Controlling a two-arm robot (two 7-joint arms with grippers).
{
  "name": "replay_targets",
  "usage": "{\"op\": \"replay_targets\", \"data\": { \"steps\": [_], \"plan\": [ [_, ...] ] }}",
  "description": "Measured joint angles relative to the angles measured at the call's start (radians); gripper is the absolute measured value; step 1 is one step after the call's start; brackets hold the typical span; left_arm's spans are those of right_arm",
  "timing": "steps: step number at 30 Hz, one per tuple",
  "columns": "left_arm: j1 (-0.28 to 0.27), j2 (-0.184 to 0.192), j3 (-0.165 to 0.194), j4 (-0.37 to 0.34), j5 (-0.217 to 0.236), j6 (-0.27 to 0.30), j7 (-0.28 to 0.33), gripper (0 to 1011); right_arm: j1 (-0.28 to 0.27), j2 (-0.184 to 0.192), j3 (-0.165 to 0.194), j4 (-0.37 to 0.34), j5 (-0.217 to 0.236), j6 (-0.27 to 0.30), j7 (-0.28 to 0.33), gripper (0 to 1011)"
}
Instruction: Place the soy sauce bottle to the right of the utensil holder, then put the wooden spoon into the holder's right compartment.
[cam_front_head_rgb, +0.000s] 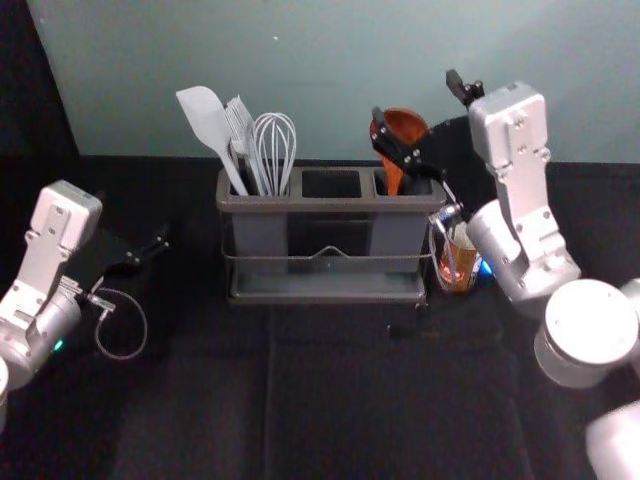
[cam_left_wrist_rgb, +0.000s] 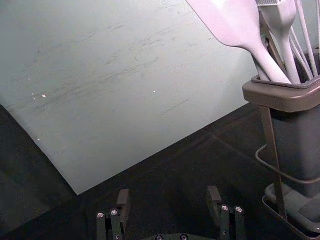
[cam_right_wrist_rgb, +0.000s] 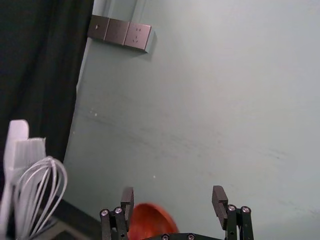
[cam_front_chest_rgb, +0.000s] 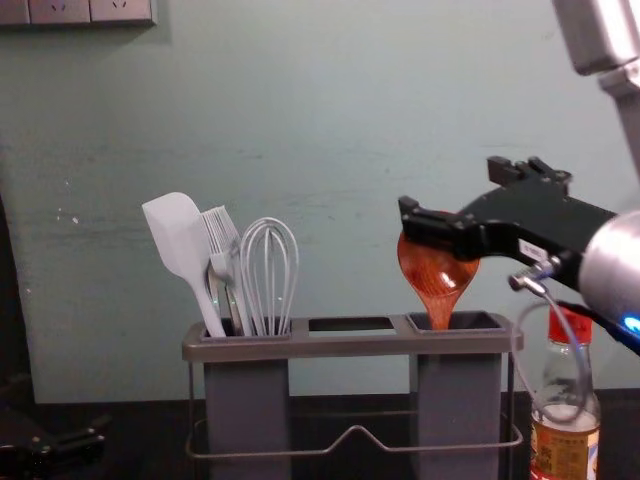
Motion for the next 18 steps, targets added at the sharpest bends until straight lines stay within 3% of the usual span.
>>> {"op": "replay_targets", "data": {
  "steps": [7,18],
  "plan": [
    [0.0,0.0,0.0,0.0,0.0,0.0,0.0,1005,-0.096,0.025,0.02,-0.097,0.01,0.006,0.001,1002],
    [0.0,0.0,0.0,0.0,0.0,0.0,0.0,1005,-0.287,0.063,0.057,-0.229,0.057,-0.053,0.012,1002]
  ]
}}
